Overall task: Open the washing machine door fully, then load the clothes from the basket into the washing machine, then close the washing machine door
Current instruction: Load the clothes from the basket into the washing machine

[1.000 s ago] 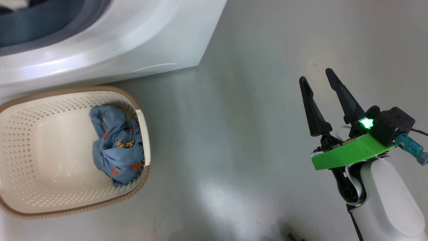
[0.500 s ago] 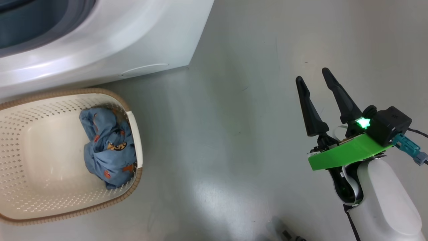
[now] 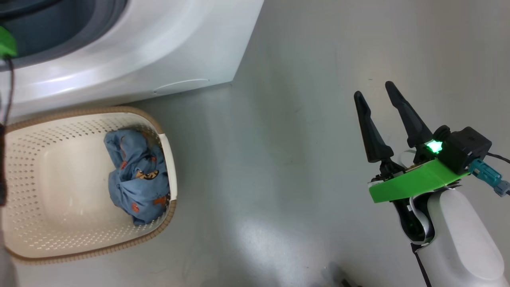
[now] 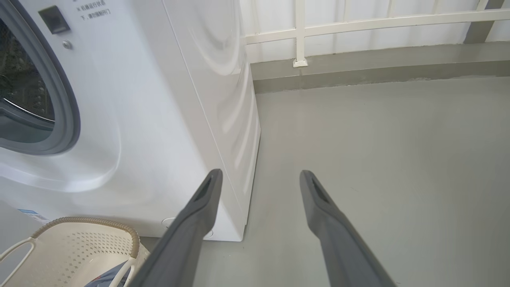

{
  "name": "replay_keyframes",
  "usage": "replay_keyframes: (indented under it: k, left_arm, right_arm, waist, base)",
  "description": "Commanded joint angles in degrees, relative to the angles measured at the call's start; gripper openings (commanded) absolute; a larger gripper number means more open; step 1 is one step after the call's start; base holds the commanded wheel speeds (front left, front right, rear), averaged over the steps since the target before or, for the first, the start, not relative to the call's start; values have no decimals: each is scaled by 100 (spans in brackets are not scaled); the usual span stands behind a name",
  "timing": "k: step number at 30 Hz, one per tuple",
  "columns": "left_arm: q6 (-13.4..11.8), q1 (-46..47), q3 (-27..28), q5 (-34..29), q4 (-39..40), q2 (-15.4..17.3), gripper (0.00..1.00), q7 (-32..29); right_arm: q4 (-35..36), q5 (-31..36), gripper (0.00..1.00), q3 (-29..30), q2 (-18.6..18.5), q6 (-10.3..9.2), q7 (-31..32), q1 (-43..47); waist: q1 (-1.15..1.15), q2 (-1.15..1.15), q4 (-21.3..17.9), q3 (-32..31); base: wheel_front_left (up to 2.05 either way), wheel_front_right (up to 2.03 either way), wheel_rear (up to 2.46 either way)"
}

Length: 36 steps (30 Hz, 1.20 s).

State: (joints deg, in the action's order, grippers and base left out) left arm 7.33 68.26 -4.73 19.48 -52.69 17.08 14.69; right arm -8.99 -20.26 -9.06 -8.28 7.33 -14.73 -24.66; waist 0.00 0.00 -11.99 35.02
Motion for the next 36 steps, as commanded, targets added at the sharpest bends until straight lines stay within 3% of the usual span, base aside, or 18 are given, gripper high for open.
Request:
replay_keyframes:
  k: [1,13,27,36]
  left_arm:
    - [14,-185,113,24,200,223,100,30]
    - [15,-1429,498,-17,981,-73,100,30]
    - [15,-3211,784,-399,1850,-646,100,30]
    - [15,-4133,870,-522,2324,-803,100,30]
  right_arm:
    - [103,-13,100,-87,-42,16,-27,87]
    - [58,7,100,57,-214,16,-27,190]
    - [-87,-14,100,168,-474,16,-27,620]
    - [-189,-97,100,157,-598,16,-27,955]
  waist:
    - [0,0,36,-37]
    - [0,0,322,-343]
    - [0,0,680,-1153]
    - [0,0,789,-1657]
  base:
    - [0,0,0]
    - [0,0,0]
    - [0,0,0]
    - [0,0,0]
